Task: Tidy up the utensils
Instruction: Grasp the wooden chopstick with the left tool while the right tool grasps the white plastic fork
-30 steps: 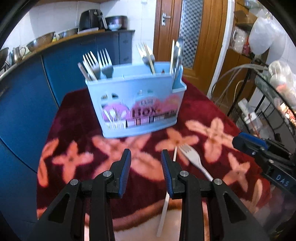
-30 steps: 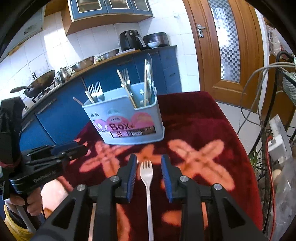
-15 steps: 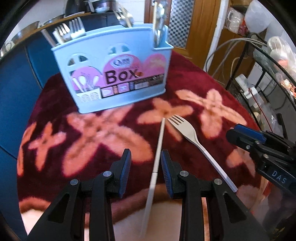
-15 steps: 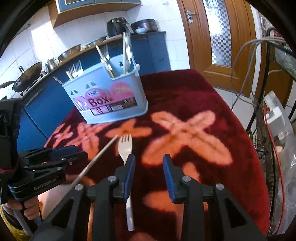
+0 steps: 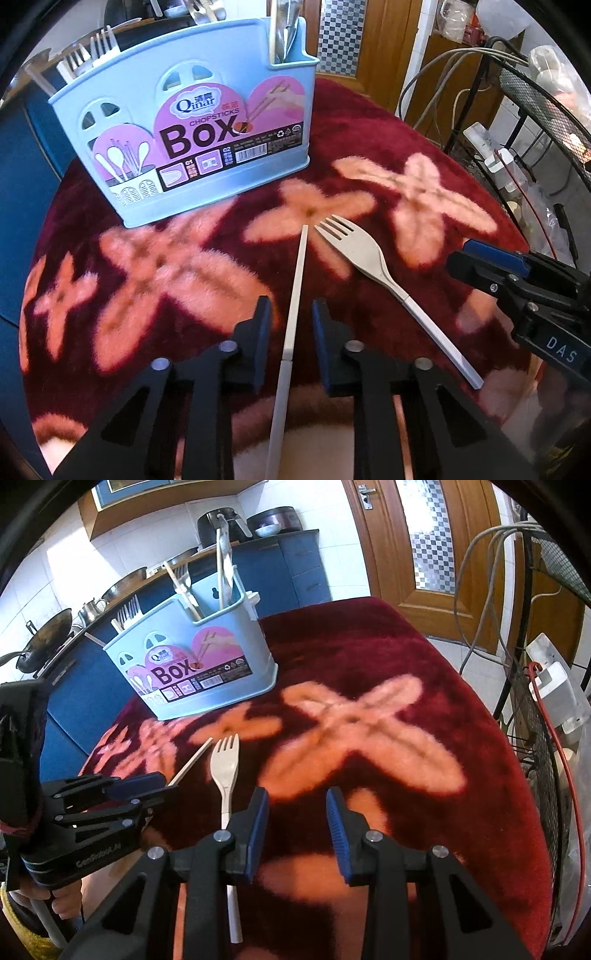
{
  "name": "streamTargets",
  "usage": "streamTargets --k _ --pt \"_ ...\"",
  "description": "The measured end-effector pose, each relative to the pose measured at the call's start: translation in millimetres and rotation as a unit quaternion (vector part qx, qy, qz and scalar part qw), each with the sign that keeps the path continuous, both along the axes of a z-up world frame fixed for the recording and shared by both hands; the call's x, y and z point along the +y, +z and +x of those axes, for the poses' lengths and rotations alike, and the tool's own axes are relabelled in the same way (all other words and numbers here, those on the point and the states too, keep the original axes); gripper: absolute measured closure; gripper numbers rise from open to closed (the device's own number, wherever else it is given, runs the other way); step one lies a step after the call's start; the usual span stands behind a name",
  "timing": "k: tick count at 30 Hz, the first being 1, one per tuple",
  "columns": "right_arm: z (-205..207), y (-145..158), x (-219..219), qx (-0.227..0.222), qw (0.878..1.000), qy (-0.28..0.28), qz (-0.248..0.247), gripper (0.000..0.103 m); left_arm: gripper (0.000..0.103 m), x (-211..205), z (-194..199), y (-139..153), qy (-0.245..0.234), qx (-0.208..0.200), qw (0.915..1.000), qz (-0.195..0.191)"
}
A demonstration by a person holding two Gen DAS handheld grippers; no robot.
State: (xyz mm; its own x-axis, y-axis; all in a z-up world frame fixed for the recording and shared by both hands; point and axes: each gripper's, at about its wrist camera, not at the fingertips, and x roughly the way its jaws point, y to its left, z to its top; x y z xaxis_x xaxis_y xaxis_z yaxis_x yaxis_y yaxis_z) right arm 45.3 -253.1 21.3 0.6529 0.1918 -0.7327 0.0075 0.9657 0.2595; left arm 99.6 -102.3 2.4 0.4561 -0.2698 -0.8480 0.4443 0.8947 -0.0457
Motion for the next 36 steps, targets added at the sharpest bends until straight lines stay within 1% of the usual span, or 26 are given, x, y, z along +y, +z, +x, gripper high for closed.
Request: streamTargets --k 3,8,11,15,19,27,30,33,36 --pt "1.0 -1.5 -0.6 0.002 1.000 0.000 0.002 0.067 0.096 -3.5 5.0 -2.6 -0.005 0.008 1.0000 0.000" --pt "1.7 -1.4 1.1 0.003 1.000 0.005 0.004 0.067 0.100 -1.1 7.8 -2.0 0.000 0.012 0.9999 -0.011" --pt "2.8 -0.3 3.6 0.004 1.000 0.009 0.005 0.067 0.100 5.0 7.1 0.7 0.009 0.010 0.9996 -0.023" --pt "4.5 0.4 9.9 0.007 1.000 0.020 0.005 0.067 0.100 18.1 5.7 7.2 0.032 -0.004 0.9988 -0.036" --pt "6.7 0.8 20.1 0.012 0.999 0.035 0.004 0.067 0.100 38.7 6.1 13.2 0.063 -0.011 0.9964 -0.055" --pt "10.9 -1.4 38.8 0.021 0.998 0.059 -0.005 0.067 0.100 71.5 6.5 18.6 0.113 -0.023 0.9907 -0.073" --pt "14.1 -3.6 44.2 0.027 0.997 0.069 -0.007 0.067 0.100 79.1 5.4 19.3 0.121 -0.028 0.9894 -0.074" --pt "18.6 -6.7 47.3 0.038 0.996 0.079 0.001 0.067 0.100 83.2 3.7 19.7 0.122 -0.031 0.9890 -0.078" --pt "23.3 -8.6 50.2 0.045 0.995 0.084 -0.004 0.067 0.100 82.1 1.9 20.9 0.120 -0.034 0.9887 -0.083"
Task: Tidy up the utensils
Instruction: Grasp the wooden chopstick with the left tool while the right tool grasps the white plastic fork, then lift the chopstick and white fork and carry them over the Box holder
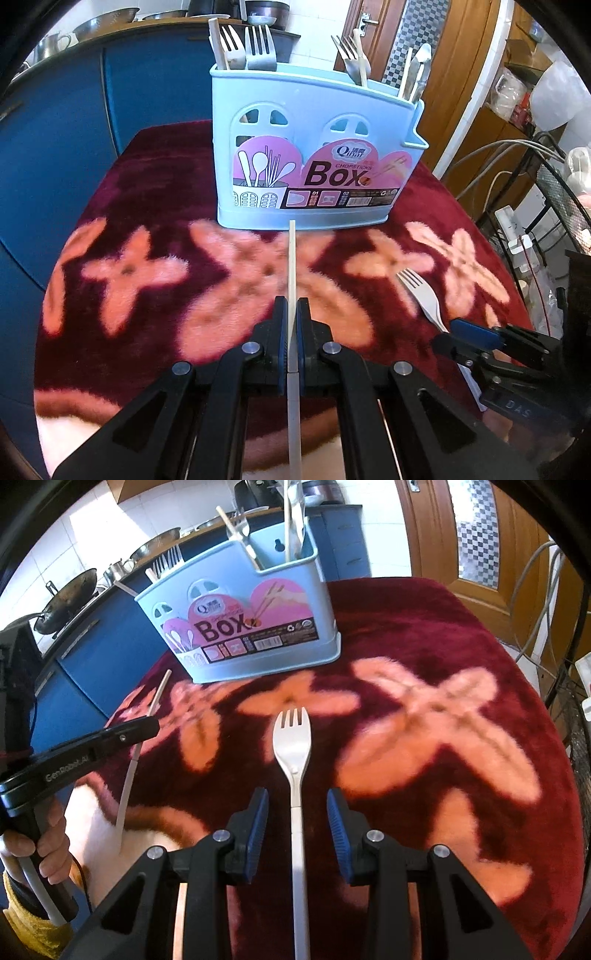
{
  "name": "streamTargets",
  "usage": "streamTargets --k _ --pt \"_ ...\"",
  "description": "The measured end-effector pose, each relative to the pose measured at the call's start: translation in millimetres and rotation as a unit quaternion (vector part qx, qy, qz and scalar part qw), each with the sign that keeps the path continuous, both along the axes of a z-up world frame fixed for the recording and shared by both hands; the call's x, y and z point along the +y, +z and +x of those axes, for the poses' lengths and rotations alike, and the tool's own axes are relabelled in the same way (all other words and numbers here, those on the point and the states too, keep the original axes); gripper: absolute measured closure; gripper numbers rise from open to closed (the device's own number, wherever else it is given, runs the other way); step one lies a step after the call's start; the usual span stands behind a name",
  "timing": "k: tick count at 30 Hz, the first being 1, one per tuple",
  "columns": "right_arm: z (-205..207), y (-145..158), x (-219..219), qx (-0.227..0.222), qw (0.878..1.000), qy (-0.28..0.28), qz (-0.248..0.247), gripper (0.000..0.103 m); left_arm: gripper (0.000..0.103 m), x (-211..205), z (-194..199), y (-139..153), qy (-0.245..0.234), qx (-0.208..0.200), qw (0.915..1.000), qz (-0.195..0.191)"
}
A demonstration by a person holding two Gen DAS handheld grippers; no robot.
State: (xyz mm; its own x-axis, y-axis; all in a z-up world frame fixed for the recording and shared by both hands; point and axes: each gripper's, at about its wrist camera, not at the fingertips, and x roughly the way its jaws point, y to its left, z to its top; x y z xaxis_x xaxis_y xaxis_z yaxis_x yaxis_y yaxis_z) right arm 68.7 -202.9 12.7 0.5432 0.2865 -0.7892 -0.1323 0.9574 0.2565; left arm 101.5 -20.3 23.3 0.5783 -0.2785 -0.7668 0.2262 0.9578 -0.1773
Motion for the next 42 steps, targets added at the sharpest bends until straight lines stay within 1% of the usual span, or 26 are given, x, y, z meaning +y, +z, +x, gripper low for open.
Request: streamTargets --k 4,8,10,12,13,15,16,17,22,24,27,33,39,40,41,42 --pt "7.4 -3.8 6.3 0.009 1.000 0.016 -0.019 0.066 0.100 0.6 -2.5 4.9 -0.002 -0.011 0.9999 -0.008" --pt "9.9 -5.6 15.3 0.003 0.998 0.032 -0.051 0.066 0.100 2.3 -4.3 10.4 -0.001 -0.022 0.9996 -0.019" --pt "9.8 -6.3 18.2 0.000 0.997 0.034 -0.063 0.069 0.100 3.2 -4.5 12.1 0.000 -0.024 0.9995 -0.022" --pt "11.7 -6.9 17.4 -0.003 0.997 0.028 -0.067 0.077 0.100 4.6 -4.3 13.3 0.001 -0.026 0.9994 -0.024" --pt "11.5 -6.9 16.7 -0.003 0.998 0.025 -0.065 0.078 0.100 5.2 -4.6 14.4 0.001 -0.028 0.9993 -0.026" --pt "11.2 -6.4 14.7 -0.005 0.998 0.019 -0.060 0.086 0.100 6.2 -5.3 16.4 0.002 -0.030 0.9992 -0.027" --pt "11.1 -6.1 12.4 -0.005 0.999 0.015 -0.052 0.088 0.100 6.6 -5.4 17.7 0.002 -0.032 0.9991 -0.028" --pt "11.1 -5.6 9.7 -0.005 0.999 0.012 -0.043 0.092 0.100 7.0 -6.1 19.8 0.002 -0.034 0.9990 -0.029" --pt "8.7 -0.7 -3.7 -0.012 1.000 -0.008 0.015 0.093 0.101 9.4 -8.4 28.8 0.006 -0.049 0.9982 -0.035" --pt "4.7 6.2 -8.0 -0.029 0.999 -0.012 0.043 0.093 0.100 10.8 -8.1 32.3 0.008 -0.053 0.9978 -0.038" --pt "-2.8 21.2 -10.2 -0.064 0.996 -0.013 0.058 0.093 0.100 11.2 -7.4 39.6 0.009 -0.063 0.9970 -0.042" --pt "-14.4 51.5 -12.1 -0.134 0.988 -0.012 0.078 0.093 0.100 11.0 -9.3 57.6 0.009 -0.090 0.9942 -0.059" --pt "-16.5 74.0 -13.1 -0.185 0.979 -0.017 0.081 0.094 0.101 13.9 -9.2 78.4 0.011 -0.119 0.9902 -0.071" --pt "-16.2 76.3 -14.7 -0.190 0.978 -0.018 0.083 0.095 0.101 14.6 -7.9 83.0 0.013 -0.126 0.9894 -0.072" --pt "-15.4 78.8 -15.4 -0.196 0.977 -0.017 0.086 0.100 0.101 14.4 -6.8 86.9 0.014 -0.130 0.9888 -0.071" --pt "-14.5 81.2 -16.0 -0.201 0.976 -0.019 0.088 0.099 0.101 14.7 -5.7 89.6 0.015 -0.134 0.9884 -0.070"
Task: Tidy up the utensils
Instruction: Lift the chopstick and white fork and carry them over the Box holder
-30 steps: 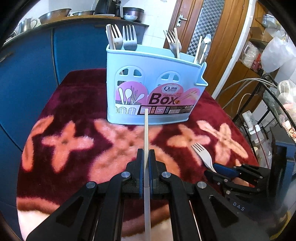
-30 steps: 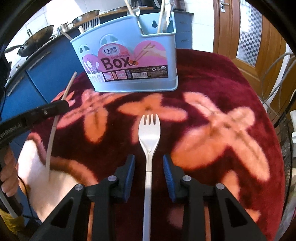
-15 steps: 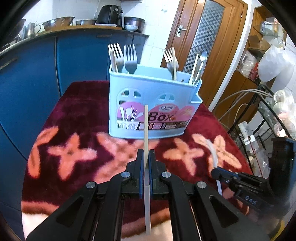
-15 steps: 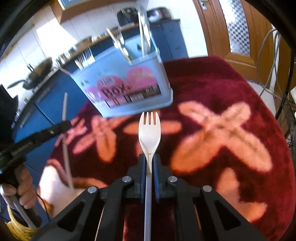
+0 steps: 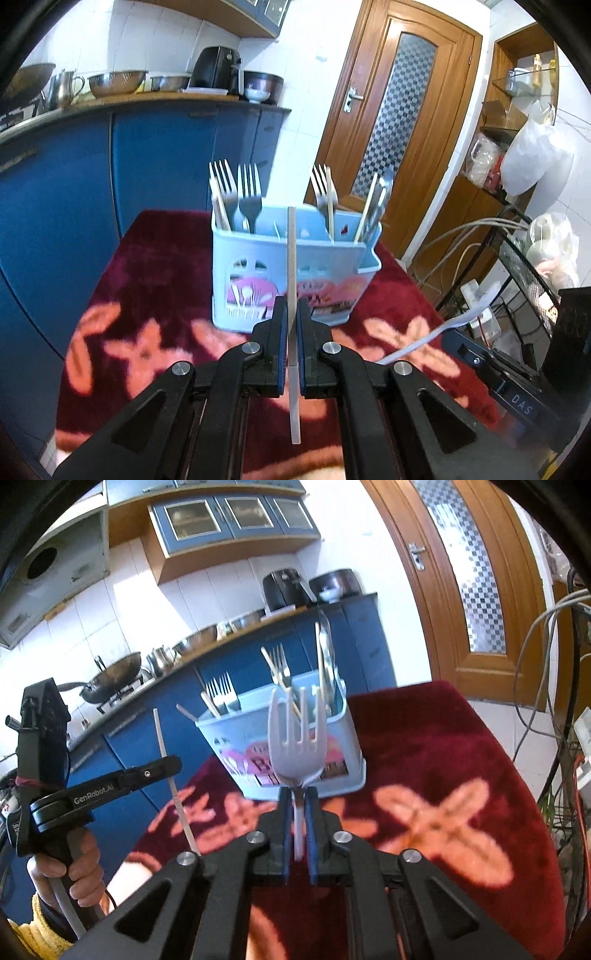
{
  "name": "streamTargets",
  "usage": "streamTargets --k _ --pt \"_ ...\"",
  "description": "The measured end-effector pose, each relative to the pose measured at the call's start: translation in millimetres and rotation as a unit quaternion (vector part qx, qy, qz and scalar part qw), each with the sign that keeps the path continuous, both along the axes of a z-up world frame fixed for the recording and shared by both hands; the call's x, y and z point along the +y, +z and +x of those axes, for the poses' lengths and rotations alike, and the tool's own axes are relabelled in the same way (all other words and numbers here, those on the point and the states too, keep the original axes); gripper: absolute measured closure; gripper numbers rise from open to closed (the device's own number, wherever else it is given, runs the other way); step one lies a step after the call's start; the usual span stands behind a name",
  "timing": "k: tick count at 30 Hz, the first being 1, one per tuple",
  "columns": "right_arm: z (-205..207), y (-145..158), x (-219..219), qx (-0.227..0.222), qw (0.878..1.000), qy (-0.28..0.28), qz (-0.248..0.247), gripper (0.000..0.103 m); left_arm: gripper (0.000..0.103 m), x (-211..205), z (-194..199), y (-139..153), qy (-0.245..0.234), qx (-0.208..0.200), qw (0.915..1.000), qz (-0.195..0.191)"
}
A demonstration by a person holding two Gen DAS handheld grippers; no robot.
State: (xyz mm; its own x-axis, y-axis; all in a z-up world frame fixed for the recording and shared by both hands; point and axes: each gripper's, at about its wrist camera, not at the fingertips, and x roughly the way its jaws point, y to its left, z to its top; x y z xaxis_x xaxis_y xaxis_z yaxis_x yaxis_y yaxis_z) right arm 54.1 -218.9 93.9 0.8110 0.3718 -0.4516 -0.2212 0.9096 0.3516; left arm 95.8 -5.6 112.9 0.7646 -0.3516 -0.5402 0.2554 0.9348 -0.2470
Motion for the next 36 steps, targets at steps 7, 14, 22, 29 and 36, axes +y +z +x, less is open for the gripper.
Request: streamTargets --k 7,14,22,29,36 --pt "3.8 7.0 -6.0 -0.014 1.000 -0.006 0.000 0.100 0.101 -2.1 8.6 13.7 0.005 -0.017 0.9998 0.002" --pt "21.1 -21.3 -24.2 0.056 0.998 -0.025 0.034 0.098 0.101 -0.2 11.4 3.2 0.008 -0.001 1.0000 -0.004" --pt "27.2 -58.6 -51.2 0.148 0.984 -0.076 0.068 0.078 0.101 6.3 11.9 -12.6 0.022 0.011 0.9997 0.000" --pt "24.5 -78.7 -70.5 0.211 0.966 -0.131 0.076 0.069 0.101 9.6 11.6 -22.6 0.028 0.021 0.9994 0.002" --pt "31.0 -91.7 -87.6 0.225 0.953 -0.164 0.120 0.065 0.101 8.0 11.7 -24.7 0.027 0.022 0.9994 0.004"
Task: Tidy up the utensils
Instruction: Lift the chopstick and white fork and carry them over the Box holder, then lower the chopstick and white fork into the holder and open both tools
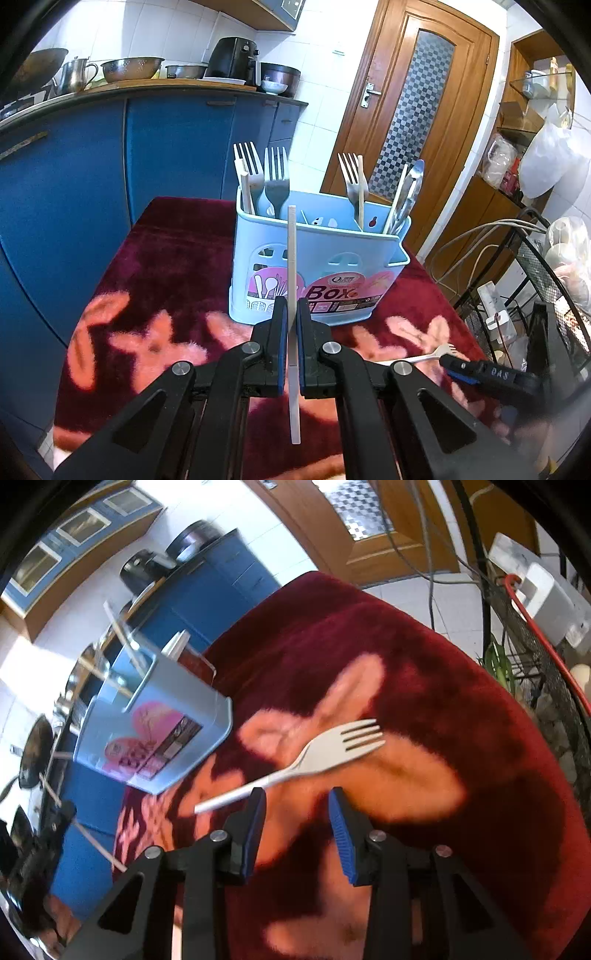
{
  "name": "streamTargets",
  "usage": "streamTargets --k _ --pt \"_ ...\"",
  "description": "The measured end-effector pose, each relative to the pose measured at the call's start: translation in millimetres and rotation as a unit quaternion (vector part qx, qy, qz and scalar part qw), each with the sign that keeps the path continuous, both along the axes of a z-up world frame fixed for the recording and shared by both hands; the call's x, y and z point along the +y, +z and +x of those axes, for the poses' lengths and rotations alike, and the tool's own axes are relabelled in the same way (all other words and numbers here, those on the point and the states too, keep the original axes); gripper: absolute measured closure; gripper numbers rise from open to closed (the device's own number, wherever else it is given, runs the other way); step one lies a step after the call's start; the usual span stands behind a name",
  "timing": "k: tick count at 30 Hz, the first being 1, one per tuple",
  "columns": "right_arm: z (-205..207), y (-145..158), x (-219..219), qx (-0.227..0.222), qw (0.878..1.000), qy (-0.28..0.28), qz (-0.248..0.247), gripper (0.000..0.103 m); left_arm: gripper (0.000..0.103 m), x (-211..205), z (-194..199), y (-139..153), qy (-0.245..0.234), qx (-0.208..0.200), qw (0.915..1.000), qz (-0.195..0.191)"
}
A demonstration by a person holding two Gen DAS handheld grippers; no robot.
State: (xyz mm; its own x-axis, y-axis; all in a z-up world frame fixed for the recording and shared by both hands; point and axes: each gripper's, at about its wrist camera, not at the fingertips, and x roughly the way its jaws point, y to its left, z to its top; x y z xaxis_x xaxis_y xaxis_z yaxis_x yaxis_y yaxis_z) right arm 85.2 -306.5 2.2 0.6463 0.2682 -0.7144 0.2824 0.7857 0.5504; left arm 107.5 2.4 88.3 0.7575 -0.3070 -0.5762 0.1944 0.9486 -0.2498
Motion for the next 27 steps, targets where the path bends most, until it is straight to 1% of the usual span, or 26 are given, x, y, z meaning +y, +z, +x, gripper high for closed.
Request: streamTargets --k 7,8,9,11,12,16,18,22,27 --pt "14.9 -6.9 -12.9 -0.005 0.999 -0.050 0.022 0.065 0.101 -0.1 0.1 -0.7 -0.001 0.002 1.0000 0.000" --pt "16.7 -8.1 -14.6 -0.006 0.998 -0.055 0.023 0.068 0.101 1.1 1.4 -1.3 -0.001 0.003 1.0000 0.000" --pt "18.1 -9.3 -16.4 -0.006 0.998 -0.062 0.024 0.074 0.101 1.1 1.5 -1.4 -0.001 0.003 1.0000 0.000" --pt "19.6 -12.0 -19.8 -0.004 0.997 -0.071 0.025 0.082 0.101 1.3 1.7 -1.2 -0.001 0.002 1.0000 0.000" --pt "19.8 -12.5 -21.2 -0.007 0.997 -0.072 0.028 0.084 0.101 1.2 1.6 -1.2 -0.001 0.001 1.0000 0.000" --pt "18.7 -7.8 -23.6 -0.024 0.997 -0.067 0.034 0.089 0.101 2.4 2.6 0.6 -0.004 -0.005 1.0000 -0.001" --pt "16.9 1.9 -21.0 -0.041 0.997 -0.057 0.030 0.091 0.101 2.8 3.3 4.2 -0.002 -0.013 0.9999 -0.001" --pt "11.3 32.3 -9.5 -0.087 0.995 -0.039 -0.009 0.094 0.101 3.1 5.7 17.0 0.001 -0.031 0.9995 -0.001" --pt "6.6 74.2 11.2 -0.143 0.987 -0.013 -0.065 0.098 0.101 1.6 7.5 39.0 0.004 -0.060 0.9982 0.005"
